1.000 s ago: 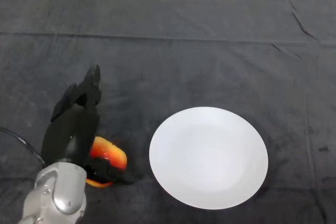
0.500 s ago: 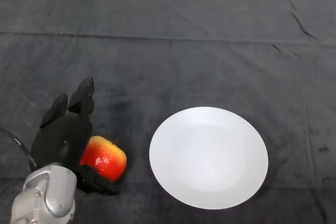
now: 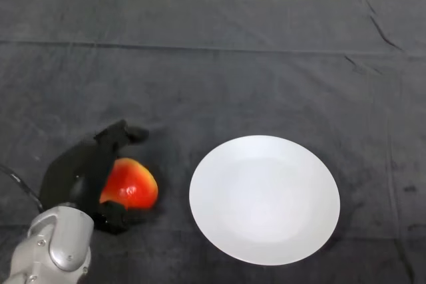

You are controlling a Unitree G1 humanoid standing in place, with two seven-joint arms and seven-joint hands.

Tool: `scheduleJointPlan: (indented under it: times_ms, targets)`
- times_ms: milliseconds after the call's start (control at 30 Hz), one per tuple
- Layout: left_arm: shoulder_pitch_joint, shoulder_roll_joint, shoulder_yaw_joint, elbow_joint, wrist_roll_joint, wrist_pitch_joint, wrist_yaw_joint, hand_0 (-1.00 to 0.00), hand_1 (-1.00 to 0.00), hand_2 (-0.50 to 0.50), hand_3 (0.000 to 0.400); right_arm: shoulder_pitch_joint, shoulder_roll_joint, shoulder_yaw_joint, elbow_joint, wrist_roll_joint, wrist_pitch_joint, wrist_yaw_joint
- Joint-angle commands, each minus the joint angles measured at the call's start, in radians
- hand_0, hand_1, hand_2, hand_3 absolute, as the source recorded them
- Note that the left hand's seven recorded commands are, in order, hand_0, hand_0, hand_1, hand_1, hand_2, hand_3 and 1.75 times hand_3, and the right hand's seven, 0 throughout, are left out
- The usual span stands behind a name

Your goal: Move the apple to the plate

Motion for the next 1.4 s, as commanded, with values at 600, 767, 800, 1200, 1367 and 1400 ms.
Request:
scheduleJointPlan:
  times_ms: [600,767,800,1200,1367,1400]
  targets:
    - [-0.010,-0.053,0.074,-0.158,0.007,0.100,-0.006,-1.00,-1.00,0.00,0.400,-0.013,-0.021,0.0022,-0.007,0.0189,-0.007,-0.0036]
    - [-0.037,-0.086,0.029,-0.220,0.043,0.124,0.039,-1.00,-1.00,0.00,0.400,-0.013,-0.021,0.0020,-0.006,0.0190,-0.007,-0.0034]
    - [-0.042,-0.093,0.015,-0.231,0.052,0.125,0.052,-1.00,-1.00,0.00,0.400,-0.013,-0.021,0.0019,-0.006,0.0190,-0.007,-0.0034]
    - [-0.108,-0.129,-0.129,-0.180,0.081,0.053,0.185,-1.00,-1.00,0.00,0.400,-0.014,-0.022,0.0012,-0.004,0.0196,-0.007,-0.0025]
    - [-0.156,-0.148,-0.199,-0.115,0.065,0.033,0.229,-1.00,-1.00,0.00,0.400,-0.014,-0.023,0.0010,-0.003,0.0197,-0.007,-0.0022]
    - [-0.168,-0.151,-0.212,-0.105,0.060,0.031,0.234,-1.00,-1.00,0.00,0.400,-0.014,-0.023,0.0010,-0.003,0.0197,-0.007,-0.0021]
